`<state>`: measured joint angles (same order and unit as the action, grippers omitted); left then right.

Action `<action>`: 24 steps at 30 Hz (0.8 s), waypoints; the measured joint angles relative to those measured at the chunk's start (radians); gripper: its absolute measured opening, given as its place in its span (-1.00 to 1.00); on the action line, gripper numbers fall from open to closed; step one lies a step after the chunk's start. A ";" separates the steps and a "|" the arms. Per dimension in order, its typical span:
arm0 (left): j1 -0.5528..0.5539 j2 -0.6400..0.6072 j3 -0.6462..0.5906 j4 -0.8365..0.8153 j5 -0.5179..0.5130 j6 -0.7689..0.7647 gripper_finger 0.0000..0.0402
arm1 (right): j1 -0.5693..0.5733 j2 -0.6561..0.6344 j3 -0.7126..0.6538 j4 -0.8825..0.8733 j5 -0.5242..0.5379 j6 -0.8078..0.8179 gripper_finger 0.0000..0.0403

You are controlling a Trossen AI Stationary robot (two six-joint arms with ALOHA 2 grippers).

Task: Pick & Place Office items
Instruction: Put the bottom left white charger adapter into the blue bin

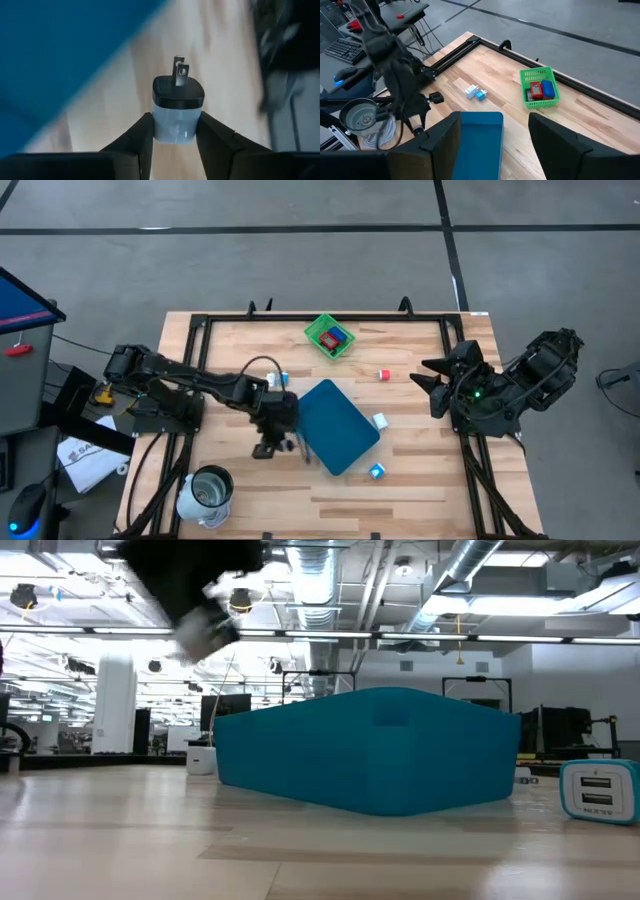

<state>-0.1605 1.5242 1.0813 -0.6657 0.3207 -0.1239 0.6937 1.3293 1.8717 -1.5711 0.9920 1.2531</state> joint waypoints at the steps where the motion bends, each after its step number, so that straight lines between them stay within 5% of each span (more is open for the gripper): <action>1: 0.006 0.000 0.021 0.032 -0.006 -0.032 -0.43 | 0.000 0.000 0.000 0.000 0.000 0.000 0.12; 13: 0.158 0.156 0.279 0.159 -0.079 -0.374 -0.43 | -0.003 -0.002 0.000 0.000 0.002 -0.020 0.12; 24: 0.194 0.392 0.428 -0.054 -0.174 -0.546 -0.43 | -0.003 0.000 0.000 0.000 0.010 -0.022 0.12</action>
<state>0.0338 1.9161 1.5093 -0.7196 0.1469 -0.6702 0.6903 1.3293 1.8717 -1.5707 1.0020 1.2308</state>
